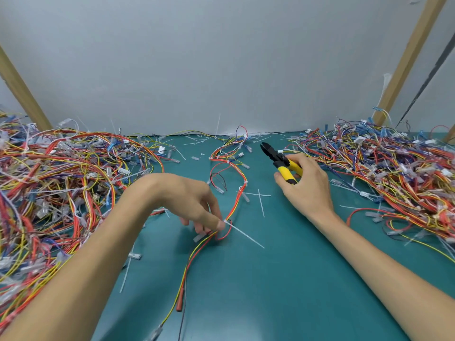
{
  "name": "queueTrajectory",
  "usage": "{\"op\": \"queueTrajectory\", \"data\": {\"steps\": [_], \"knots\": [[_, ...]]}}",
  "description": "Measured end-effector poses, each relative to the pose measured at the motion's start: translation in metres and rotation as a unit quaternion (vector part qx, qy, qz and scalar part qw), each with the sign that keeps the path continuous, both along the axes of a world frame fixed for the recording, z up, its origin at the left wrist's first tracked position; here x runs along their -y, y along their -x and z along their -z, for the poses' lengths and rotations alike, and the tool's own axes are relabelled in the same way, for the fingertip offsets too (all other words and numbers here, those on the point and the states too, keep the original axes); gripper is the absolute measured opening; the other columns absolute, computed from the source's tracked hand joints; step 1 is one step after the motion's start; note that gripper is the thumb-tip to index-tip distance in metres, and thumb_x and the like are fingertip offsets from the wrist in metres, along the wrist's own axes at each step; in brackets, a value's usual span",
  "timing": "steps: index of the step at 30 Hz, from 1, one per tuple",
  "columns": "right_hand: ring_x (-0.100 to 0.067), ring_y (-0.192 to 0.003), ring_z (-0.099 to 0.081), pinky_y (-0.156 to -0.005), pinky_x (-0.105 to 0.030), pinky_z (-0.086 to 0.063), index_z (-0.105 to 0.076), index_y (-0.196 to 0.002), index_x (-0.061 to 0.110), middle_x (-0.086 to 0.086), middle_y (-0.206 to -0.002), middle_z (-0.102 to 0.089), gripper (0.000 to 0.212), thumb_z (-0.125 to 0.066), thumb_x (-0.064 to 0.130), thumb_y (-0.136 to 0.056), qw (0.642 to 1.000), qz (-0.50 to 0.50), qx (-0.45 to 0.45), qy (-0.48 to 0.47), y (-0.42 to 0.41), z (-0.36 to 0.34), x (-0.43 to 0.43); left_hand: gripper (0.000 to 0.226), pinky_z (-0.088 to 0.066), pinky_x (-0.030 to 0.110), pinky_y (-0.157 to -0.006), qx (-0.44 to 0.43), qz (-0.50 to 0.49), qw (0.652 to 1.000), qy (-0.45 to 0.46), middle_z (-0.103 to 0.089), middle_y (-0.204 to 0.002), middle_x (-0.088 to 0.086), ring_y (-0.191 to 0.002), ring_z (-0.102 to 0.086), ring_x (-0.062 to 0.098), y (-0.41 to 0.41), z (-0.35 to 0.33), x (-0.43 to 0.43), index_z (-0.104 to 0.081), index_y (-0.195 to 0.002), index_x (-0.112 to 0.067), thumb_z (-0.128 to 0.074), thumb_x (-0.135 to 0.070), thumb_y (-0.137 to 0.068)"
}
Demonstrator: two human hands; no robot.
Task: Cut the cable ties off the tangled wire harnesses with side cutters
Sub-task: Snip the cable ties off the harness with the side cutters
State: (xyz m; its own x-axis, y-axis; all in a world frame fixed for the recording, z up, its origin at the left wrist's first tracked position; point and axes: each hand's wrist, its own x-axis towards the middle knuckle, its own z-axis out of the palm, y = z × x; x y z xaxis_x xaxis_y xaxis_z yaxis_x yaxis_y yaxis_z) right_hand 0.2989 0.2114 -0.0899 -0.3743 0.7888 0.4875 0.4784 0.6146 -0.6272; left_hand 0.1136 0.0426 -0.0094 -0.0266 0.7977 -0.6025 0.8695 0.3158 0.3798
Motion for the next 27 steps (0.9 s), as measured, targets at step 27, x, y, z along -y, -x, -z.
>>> {"op": "queueTrajectory", "data": {"steps": [27], "knots": [[-0.022, -0.094, -0.057, -0.075, -0.034, -0.046, -0.063, -0.105, 0.029, 0.004, -0.098, -0.059, 0.03, -0.071, 0.039, -0.078, 0.996, -0.051, 0.073, -0.018, 0.0, -0.003, 0.007, 0.012, -0.042, 0.02, -0.087, 0.1, -0.02, 0.846, -0.523, -0.066, -0.094, -0.004, -0.093, -0.06, 0.009, -0.035, 0.006, -0.016, -0.067, -0.078, -0.019, -0.069, -0.023, -0.089]]}}
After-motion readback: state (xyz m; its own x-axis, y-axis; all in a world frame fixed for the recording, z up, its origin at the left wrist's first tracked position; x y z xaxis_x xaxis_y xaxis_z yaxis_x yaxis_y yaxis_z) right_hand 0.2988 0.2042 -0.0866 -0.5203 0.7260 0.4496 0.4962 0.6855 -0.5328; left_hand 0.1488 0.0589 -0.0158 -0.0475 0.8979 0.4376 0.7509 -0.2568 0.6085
